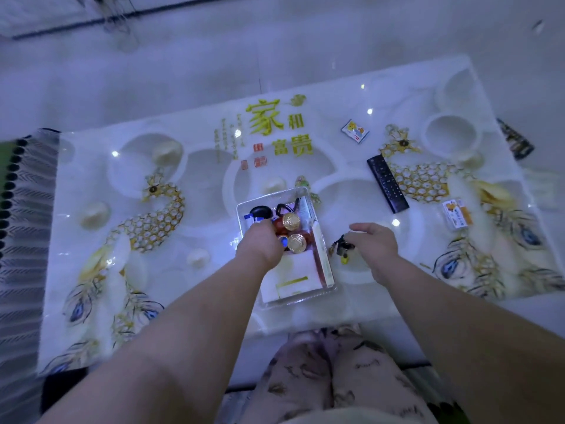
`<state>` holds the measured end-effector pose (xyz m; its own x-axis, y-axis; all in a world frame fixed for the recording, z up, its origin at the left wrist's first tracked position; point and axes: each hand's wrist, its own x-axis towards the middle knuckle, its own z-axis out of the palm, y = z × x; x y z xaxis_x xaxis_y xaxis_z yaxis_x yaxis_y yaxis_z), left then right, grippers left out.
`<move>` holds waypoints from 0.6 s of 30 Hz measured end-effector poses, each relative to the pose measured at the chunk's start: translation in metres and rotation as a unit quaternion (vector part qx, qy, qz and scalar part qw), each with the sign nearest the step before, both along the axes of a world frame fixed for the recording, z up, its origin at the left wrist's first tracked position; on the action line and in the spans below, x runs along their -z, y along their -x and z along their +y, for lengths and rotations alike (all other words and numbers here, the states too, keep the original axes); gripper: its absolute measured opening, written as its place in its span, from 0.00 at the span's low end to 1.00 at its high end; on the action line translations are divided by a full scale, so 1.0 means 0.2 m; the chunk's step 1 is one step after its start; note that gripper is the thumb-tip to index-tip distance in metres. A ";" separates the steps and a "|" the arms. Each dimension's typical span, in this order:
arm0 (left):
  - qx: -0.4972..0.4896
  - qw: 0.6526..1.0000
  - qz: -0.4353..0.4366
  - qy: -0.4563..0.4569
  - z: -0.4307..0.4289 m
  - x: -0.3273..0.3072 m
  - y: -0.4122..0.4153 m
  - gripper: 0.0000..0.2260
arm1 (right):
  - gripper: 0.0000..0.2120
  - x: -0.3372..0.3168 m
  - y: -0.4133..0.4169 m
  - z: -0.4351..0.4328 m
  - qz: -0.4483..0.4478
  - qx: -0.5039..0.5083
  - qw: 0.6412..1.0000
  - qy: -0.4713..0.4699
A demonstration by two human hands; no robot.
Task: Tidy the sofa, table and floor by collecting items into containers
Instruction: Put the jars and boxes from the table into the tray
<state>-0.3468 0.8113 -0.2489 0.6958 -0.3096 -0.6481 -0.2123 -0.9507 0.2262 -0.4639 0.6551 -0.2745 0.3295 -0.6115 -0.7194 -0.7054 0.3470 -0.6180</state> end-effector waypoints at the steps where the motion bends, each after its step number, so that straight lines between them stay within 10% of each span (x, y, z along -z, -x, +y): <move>1: 0.000 1.000 0.002 -0.002 0.02 -0.01 0.00 0.13 | 0.11 -0.03 -0.02 0.03 -0.007 -0.008 1.000 0.001; 18: -0.046 0.999 0.028 0.010 0.36 -0.02 -0.04 0.13 | 0.10 -0.23 -0.39 0.42 -0.100 -0.148 0.984 0.005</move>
